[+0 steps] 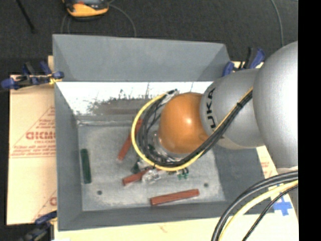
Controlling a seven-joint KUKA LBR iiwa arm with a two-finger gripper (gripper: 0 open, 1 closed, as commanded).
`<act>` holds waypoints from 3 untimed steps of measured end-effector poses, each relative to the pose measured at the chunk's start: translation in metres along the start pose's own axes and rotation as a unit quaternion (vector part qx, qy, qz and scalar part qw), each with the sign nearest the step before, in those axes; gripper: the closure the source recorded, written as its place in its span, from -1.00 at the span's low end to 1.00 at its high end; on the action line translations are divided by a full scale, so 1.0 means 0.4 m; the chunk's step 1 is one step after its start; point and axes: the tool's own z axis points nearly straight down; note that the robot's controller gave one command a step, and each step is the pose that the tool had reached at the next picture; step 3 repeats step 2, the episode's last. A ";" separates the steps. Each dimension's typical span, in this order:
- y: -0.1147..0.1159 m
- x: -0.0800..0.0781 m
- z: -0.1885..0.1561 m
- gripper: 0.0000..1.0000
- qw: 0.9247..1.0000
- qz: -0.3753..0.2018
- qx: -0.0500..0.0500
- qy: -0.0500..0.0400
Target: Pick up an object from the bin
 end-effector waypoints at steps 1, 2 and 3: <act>0.000 0.000 0.000 1.00 1.000 0.000 0.000 0.000; -0.018 0.083 -0.383 1.00 1.000 0.021 -0.001 0.016; -0.018 0.083 -0.383 1.00 1.000 0.021 -0.001 0.016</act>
Offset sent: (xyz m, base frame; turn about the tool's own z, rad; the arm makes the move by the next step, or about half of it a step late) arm -0.0366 -0.0165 0.1478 0.0354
